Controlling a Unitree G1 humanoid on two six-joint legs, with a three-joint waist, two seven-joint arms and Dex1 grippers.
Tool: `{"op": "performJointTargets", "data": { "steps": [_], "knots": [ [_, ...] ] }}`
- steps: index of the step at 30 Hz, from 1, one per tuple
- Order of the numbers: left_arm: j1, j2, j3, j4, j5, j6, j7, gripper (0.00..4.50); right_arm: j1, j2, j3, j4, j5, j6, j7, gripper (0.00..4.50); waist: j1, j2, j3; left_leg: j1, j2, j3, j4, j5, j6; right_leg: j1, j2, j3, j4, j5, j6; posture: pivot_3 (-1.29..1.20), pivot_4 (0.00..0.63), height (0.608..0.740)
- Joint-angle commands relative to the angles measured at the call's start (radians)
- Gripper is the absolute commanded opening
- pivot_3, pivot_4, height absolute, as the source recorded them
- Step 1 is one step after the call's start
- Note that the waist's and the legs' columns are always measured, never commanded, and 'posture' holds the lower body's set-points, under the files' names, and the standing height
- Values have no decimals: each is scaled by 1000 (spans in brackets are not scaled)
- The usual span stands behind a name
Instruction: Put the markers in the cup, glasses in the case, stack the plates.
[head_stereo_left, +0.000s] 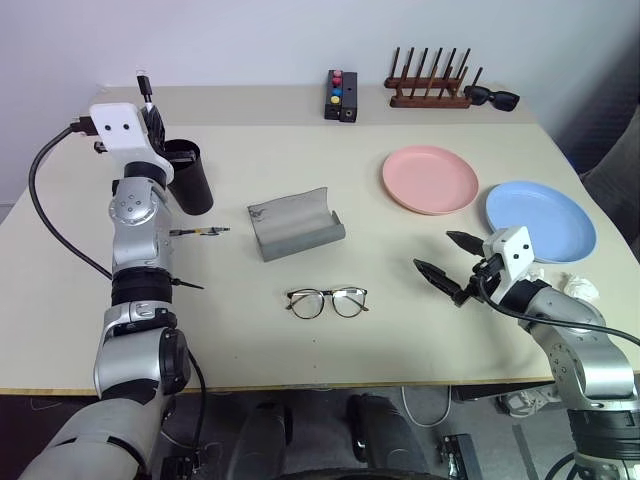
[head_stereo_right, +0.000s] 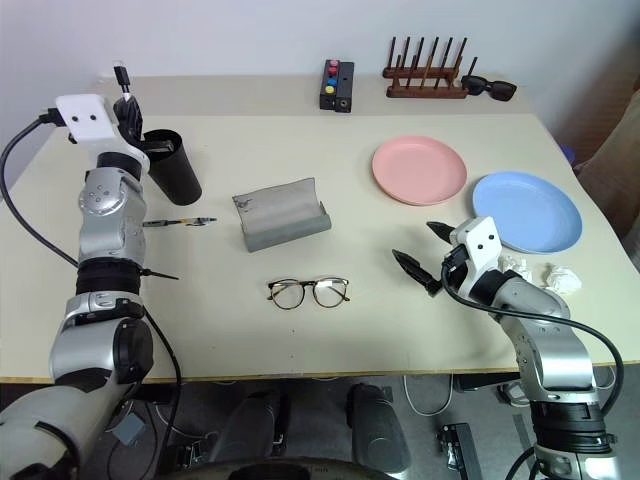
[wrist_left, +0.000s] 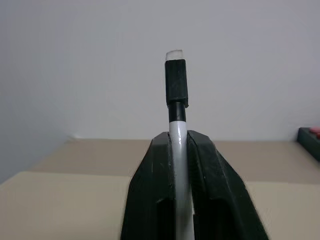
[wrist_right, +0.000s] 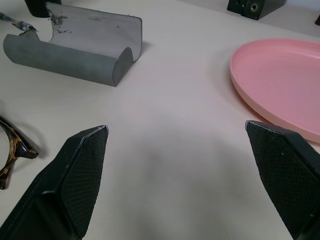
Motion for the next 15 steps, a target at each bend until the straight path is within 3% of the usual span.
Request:
{"op": "performJointTargets", "data": {
  "steps": [1, 15],
  "knots": [
    [-21, -3, -11, -29, -13, -22, -4, 2165, -20, -2, -14, -39, 16, -1, -1, 4500, 0, 0, 0, 0, 0, 0, 0, 0, 0, 0, 0, 0, 0, 0, 0, 0, 150, 735],
    [-2, -18, -15, -73, -37, -16, -3, 2165, -31, 1, -10, -24, 8, -8, 8, 4500, 0, 0, 0, 0, 0, 0, 0, 0, 0, 0, 0, 0, 0, 0, 0, 0, 150, 735]
  ]
}}
